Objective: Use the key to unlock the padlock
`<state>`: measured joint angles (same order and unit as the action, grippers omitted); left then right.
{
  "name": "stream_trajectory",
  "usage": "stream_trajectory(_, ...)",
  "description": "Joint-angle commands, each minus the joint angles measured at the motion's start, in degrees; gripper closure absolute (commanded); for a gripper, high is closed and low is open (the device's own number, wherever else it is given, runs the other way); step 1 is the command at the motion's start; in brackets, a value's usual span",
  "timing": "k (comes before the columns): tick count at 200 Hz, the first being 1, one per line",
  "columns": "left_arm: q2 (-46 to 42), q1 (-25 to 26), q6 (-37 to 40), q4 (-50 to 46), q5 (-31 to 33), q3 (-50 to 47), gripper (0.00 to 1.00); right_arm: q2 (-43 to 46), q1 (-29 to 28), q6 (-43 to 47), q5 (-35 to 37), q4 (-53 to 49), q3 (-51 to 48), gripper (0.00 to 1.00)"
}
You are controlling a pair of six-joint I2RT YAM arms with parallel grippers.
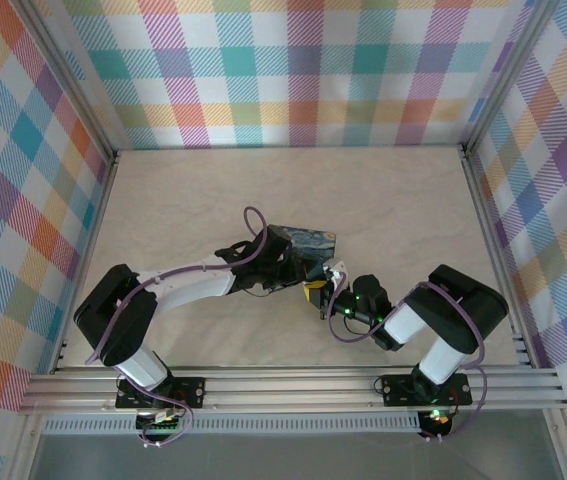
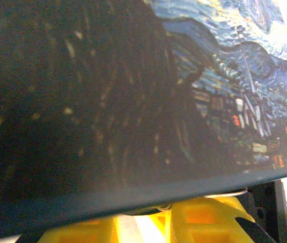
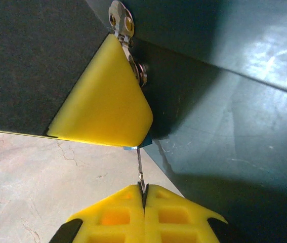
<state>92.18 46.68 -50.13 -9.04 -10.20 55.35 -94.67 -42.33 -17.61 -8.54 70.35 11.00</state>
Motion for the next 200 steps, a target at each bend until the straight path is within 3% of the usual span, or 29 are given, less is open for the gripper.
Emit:
stream_trajectory(1, 0.96, 0.35, 0.12, 0.03, -2.64, 0.22, 0.79, 2.67, 0.30, 1.83, -0.12, 3.61, 2.71, 1.00)
stream_trajectory(80, 0.31, 0.35, 0.12, 0.25, -3.07, 0.24, 0.79, 2.95, 2.07, 3.06, 0.27, 1.21, 2.39, 1.00)
stream_trajectory(200, 1.27, 0.35, -0.06, 1.05, -2.59, -0.39, 0.80, 0.22, 2.25, -0.06, -4.92, 4.62, 4.22, 1.00)
